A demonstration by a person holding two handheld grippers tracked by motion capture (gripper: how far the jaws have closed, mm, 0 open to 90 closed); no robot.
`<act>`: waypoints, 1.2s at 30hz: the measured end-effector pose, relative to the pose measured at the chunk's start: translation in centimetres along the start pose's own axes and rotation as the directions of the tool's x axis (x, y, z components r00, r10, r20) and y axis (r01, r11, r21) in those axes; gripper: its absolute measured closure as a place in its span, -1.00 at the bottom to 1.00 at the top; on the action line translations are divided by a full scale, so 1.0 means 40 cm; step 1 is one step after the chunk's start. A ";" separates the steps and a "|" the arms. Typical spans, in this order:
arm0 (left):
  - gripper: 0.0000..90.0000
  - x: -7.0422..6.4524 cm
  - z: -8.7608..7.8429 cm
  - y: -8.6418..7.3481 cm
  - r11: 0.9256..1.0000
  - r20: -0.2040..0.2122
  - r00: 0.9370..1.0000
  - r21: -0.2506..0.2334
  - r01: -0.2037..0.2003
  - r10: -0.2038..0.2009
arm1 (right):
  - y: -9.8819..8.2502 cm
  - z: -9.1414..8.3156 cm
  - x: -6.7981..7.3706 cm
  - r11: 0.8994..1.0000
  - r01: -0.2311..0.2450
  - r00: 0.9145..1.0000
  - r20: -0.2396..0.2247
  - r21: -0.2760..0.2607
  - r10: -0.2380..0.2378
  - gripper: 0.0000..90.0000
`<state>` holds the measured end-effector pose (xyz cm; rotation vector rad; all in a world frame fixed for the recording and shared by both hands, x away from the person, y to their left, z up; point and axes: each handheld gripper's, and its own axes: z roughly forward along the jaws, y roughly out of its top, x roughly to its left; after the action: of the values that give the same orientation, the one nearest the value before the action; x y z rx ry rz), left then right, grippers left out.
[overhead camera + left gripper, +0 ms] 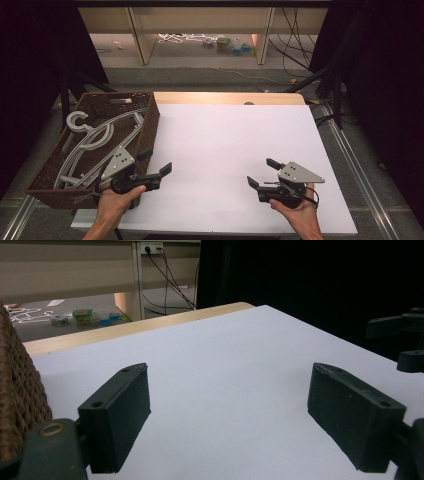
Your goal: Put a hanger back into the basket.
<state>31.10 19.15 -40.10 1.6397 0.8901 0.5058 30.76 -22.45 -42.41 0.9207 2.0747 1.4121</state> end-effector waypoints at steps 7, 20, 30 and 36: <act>-0.62 -0.016 -0.003 -0.048 1.000 -0.005 1.000 -0.009 -0.010 0.010 | -0.002 0.003 0.008 1.000 0.022 1.000 0.003 -0.015 -0.022 -0.63; -0.61 -0.036 -0.020 -0.104 0.999 0.006 0.999 -0.008 -0.048 0.048 | -0.031 -0.029 0.048 0.999 -0.008 1.000 -0.001 -0.036 0.008 -0.64; -0.61 -0.028 -0.018 -0.101 0.999 0.005 0.999 -0.032 -0.036 0.036 | -0.034 -0.029 0.056 0.999 -0.004 1.000 -0.010 -0.038 0.003 -0.64; -0.61 -0.026 -0.017 -0.100 0.999 0.006 1.000 -0.033 -0.029 0.029 | -0.035 -0.027 0.055 0.999 -0.004 1.000 -0.022 -0.037 0.003 -0.64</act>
<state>28.82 19.04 -43.61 1.6254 0.8498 0.5326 28.17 -21.85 -43.32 0.8984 2.0569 1.4635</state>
